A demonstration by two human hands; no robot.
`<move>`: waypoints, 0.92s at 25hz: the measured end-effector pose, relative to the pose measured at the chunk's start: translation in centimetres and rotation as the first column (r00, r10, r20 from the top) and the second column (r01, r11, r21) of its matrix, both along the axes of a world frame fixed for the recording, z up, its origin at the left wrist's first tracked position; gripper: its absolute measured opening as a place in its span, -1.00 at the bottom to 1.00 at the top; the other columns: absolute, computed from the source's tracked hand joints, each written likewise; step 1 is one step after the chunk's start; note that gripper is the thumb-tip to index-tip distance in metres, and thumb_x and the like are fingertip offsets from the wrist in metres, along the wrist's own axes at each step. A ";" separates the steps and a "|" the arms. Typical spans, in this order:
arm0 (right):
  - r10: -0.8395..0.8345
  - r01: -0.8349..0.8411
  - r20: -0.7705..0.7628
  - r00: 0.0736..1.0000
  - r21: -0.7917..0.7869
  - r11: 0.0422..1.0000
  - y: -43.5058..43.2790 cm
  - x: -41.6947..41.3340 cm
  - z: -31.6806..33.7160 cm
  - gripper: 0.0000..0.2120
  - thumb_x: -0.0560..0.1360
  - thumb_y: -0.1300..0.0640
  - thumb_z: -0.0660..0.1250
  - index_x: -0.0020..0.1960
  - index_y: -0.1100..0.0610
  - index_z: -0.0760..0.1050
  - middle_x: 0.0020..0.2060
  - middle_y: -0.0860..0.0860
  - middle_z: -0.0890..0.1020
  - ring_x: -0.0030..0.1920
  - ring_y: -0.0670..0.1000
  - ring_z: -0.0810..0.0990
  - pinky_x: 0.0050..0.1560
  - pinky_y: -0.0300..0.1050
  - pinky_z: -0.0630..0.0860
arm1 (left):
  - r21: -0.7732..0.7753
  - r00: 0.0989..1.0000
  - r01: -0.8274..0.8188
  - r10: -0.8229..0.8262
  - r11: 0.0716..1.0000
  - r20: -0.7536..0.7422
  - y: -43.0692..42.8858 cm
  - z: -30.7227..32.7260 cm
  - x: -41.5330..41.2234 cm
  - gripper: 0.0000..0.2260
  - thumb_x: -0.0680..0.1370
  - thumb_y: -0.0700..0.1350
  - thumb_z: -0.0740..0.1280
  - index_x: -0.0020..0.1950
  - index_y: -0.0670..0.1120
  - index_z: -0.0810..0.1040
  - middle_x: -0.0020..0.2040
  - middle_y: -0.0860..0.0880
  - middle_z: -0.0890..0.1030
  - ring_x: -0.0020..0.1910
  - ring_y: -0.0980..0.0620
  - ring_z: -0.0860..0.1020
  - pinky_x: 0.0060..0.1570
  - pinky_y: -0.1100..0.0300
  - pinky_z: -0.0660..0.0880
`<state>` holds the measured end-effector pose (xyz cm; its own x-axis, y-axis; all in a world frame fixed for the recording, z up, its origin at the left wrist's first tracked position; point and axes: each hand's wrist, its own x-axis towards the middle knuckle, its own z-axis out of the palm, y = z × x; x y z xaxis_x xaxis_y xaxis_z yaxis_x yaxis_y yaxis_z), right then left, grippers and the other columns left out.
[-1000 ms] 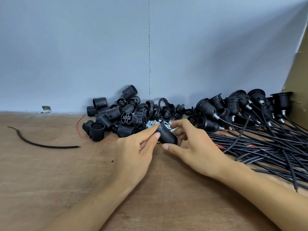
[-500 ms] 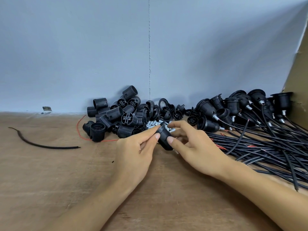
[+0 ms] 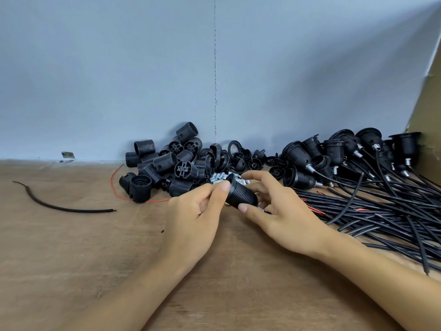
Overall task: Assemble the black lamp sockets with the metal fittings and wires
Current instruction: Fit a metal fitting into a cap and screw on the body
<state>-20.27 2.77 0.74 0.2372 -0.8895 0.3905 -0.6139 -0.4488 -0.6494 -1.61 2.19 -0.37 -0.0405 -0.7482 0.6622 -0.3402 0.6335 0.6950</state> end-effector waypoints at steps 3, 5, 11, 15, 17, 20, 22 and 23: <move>0.022 -0.023 -0.055 0.998 -0.007 1.000 -0.1 -0.3 0.0 -0.52 0.56 0.00 0.37 0.41 -0.17 0.27 0.15 -0.31 0.58 0.22 -0.19 0.53 0.09 -0.25 0.44 | 0.012 1.000 -0.014 0.014 1.000 -0.002 -0.2 -0.1 0.2 -0.69 0.63 -0.04 0.37 -0.28 0.25 0.59 -0.31 0.36 0.62 -0.25 0.37 0.59 -0.20 0.55 0.40; 0.026 -0.026 -0.048 0.999 -0.009 1.000 -0.2 -0.5 0.1 -0.52 0.57 0.03 0.37 0.41 -0.17 0.27 0.20 -0.31 0.57 0.27 -0.24 0.49 0.11 -0.30 0.41 | 0.054 0.998 0.023 -0.020 0.998 -0.055 -0.4 -0.5 0.2 -0.88 0.60 -0.07 0.42 -0.07 0.15 0.68 -0.09 0.30 0.70 -0.04 0.32 0.65 -0.04 0.50 0.48; 0.003 -0.003 -0.021 1.000 -0.020 1.000 -0.8 -1.7 0.5 -0.52 0.58 0.05 0.36 0.43 -0.16 0.28 0.23 -0.38 0.51 0.32 -0.38 0.39 0.16 -0.39 0.37 | 0.119 0.999 0.034 -0.030 0.992 -0.038 -0.5 -0.6 0.3 -0.64 0.54 -0.25 0.44 0.15 0.19 0.56 0.09 0.27 0.67 0.12 0.27 0.62 0.04 0.47 0.47; 0.004 -0.009 -0.125 0.992 -0.045 0.999 -0.9 -1.8 0.5 -0.48 0.58 0.03 0.35 0.45 -0.19 0.23 0.30 -0.22 0.54 0.35 -0.28 0.42 0.18 -0.37 0.35 | 0.186 1.000 0.019 -0.019 0.982 -0.003 -0.3 -0.4 0.4 -0.51 0.58 -0.40 0.22 0.18 0.22 0.50 0.02 0.32 0.68 0.03 0.32 0.64 0.02 0.47 0.48; 0.013 -0.027 -0.201 0.980 -0.067 0.997 -0.7 -1.6 0.4 -0.46 0.57 -0.01 0.35 0.46 -0.22 0.19 0.31 -0.23 0.54 0.33 -0.20 0.47 0.23 -0.30 0.40 | 0.198 1.000 0.020 -0.021 0.980 -0.001 -0.1 -0.2 0.3 -0.50 0.61 -0.37 0.19 0.18 0.28 0.48 0.04 0.37 0.66 -0.03 0.32 0.64 -0.02 0.52 0.43; 0.003 -0.032 -0.311 0.950 -0.089 0.996 -0.5 -1.2 0.0 -0.43 0.57 -0.06 0.33 0.47 -0.23 0.13 0.25 -0.18 0.59 0.19 -0.03 0.58 0.21 0.02 0.50 | 0.166 0.998 0.051 -0.054 0.985 0.013 0.3 -0.1 0.3 -0.53 0.63 -0.31 0.22 0.20 0.32 0.45 0.06 0.42 0.63 -0.36 0.23 0.56 -0.21 0.52 0.40; -0.038 0.009 -0.302 0.953 -0.098 0.995 -0.6 -1.3 -0.2 -0.43 0.57 -0.06 0.32 0.49 -0.20 0.13 0.26 -0.14 0.59 0.20 0.01 0.58 0.21 0.07 0.50 | 0.138 0.995 0.084 -0.091 0.987 0.047 0.7 0.0 0.1 -0.53 0.63 -0.30 0.26 0.20 0.34 0.45 0.09 0.43 0.62 -0.17 0.36 0.61 -0.11 0.56 0.38; -0.057 0.031 -0.269 0.961 -0.103 0.994 -0.7 -1.5 -0.2 -0.43 0.57 -0.05 0.32 0.49 -0.18 0.14 0.25 -0.12 0.60 0.18 0.00 0.59 0.22 0.07 0.50 | 0.125 0.993 0.095 -0.103 0.988 0.055 0.9 0.0 0.1 -0.53 0.62 -0.30 0.27 0.20 0.33 0.47 0.10 0.42 0.62 0.01 0.41 0.59 -0.02 0.58 0.36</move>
